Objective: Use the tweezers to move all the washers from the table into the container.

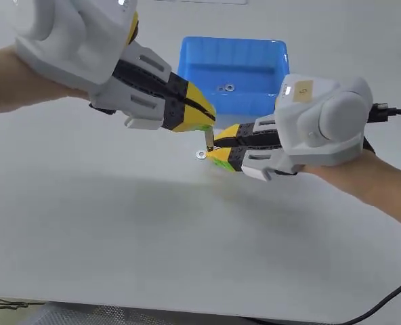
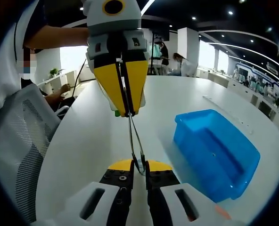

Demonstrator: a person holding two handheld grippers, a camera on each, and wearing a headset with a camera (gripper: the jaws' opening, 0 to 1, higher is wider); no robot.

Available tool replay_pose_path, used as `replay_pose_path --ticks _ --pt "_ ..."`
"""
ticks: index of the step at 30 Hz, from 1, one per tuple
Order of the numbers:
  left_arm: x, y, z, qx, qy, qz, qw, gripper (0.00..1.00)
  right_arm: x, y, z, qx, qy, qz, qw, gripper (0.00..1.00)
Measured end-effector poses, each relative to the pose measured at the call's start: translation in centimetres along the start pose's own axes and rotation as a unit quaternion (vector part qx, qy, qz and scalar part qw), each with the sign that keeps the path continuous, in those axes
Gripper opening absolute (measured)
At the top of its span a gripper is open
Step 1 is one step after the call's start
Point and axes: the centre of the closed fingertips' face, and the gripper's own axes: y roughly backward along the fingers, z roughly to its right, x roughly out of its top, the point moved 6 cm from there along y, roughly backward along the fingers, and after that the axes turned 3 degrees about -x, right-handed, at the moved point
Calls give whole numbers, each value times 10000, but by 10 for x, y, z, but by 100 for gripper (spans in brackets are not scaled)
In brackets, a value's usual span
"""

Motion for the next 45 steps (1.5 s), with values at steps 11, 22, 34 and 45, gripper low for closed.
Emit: replay_pose_path --ticks 11,22,34,45 --pt "1 0 -2 -13 18 -2 10000 5 -1 0 3 81 -32 -74 9999 9" --pt "13 12 -4 42 -46 66 10000 5 12 10 7 -57 51 71 9999 9" --pt "47 32 -17 59 -531 20 9986 5 43 29 22 -415 289 387 9980 10" --pt "76 47 -39 138 -1017 29 9947 5 72 46 46 -784 486 657 9936 9"
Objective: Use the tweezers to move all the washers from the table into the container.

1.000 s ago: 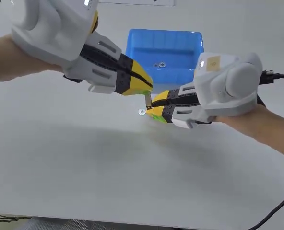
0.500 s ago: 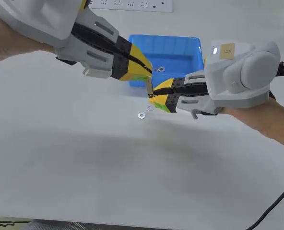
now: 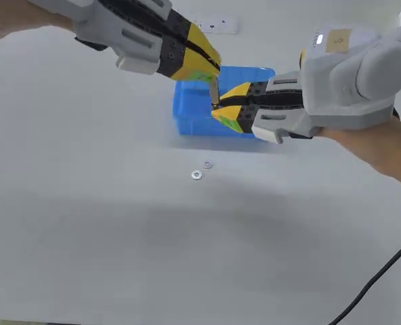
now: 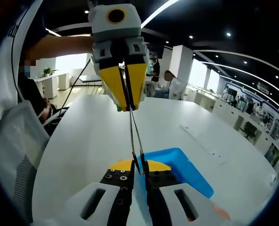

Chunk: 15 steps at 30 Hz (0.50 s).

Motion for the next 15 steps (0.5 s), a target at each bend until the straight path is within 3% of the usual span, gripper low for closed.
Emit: replay_pose_path --ticks 7,11,15 --pt "4 3 -17 37 -229 -41 9997 5 8 -1 18 -215 122 72 9997 9" --pt "-2 0 -26 92 -269 -82 9996 5 4 -7 30 -296 101 61 9995 9" --pt "-15 -6 -34 180 -229 -103 9995 5 -5 -17 36 -300 80 -44 9995 9"
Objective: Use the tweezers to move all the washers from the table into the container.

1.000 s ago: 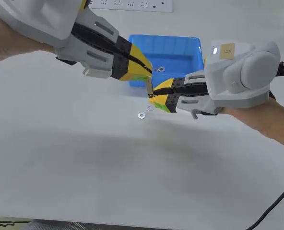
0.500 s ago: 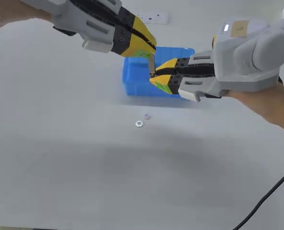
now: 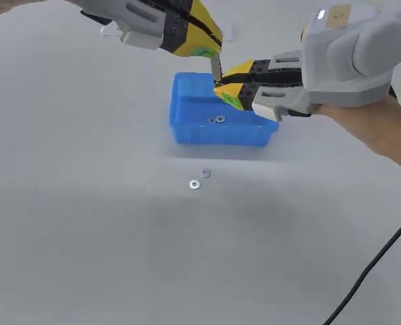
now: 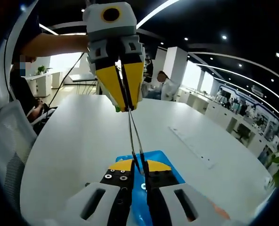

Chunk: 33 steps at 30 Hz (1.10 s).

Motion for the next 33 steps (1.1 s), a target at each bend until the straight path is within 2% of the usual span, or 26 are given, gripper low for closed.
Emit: replay_pose_path --ticks 10,13,20,24,33 --pt "-32 -11 -11 166 258 -5 9995 5 -25 -24 11 133 -195 -247 9994 9" --pt "-41 -14 -16 221 458 90 9987 5 -32 -28 15 163 -347 -243 9990 9" --pt "-59 -28 -19 115 588 74 9982 5 -51 -38 18 246 -438 -455 9977 9" --pt "-63 -33 -18 63 633 80 9979 5 -59 -41 18 278 -470 -539 9971 9" --pt "-68 -36 -19 18 674 87 9977 5 -64 -45 19 293 -554 -597 9962 9"
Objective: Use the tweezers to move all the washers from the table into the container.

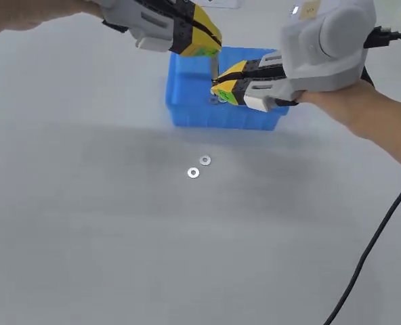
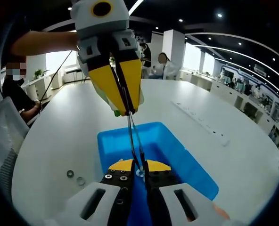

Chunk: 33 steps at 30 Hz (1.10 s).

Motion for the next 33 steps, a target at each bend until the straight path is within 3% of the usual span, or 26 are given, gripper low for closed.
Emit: replay_pose_path --ticks 17,24,33 --pt "3 -2 2 -45 -42 48 10000 5 3 1 -2 -33 86 26 10000 9" --pt "2 -2 1 -63 -44 38 10000 5 6 1 0 -70 67 71 9999 13" --pt "6 -3 2 -147 -59 104 9998 5 8 -3 -3 55 124 121 9998 15"
